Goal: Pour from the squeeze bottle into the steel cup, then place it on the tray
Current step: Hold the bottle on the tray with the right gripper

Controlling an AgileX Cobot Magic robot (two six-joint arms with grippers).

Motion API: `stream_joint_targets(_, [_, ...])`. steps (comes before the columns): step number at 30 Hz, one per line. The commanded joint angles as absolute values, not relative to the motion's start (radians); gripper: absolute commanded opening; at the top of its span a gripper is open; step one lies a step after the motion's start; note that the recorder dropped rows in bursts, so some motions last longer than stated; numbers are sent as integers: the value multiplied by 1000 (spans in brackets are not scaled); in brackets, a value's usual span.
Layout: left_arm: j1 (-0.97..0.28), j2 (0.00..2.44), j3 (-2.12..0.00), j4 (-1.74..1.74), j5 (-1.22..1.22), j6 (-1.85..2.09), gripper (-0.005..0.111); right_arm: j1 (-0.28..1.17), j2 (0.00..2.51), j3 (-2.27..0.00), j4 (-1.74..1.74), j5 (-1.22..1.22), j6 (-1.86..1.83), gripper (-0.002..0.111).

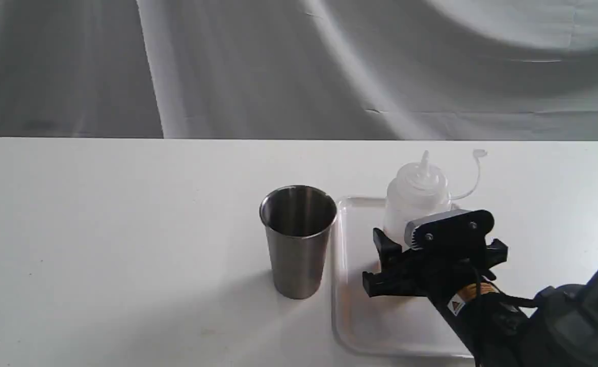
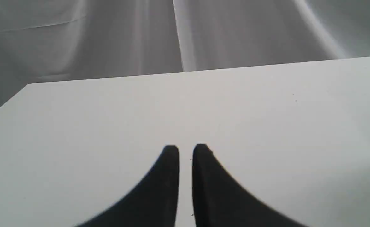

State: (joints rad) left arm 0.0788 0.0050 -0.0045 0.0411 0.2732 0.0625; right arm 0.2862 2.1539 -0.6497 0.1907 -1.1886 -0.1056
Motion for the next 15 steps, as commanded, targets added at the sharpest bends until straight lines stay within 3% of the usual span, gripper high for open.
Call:
stream_joint_targets(1, [76,0,0,44,266,61,8,280,2159,-647,180,-1221,-95,0])
stream_joint_targets(12, [76,0,0,44,266,61,8,280,2159,-647,180,-1221,8,0])
stream_joint_targets(15, [76,0,0,44,266,61,8,280,2159,-647,172,-1221,13,8])
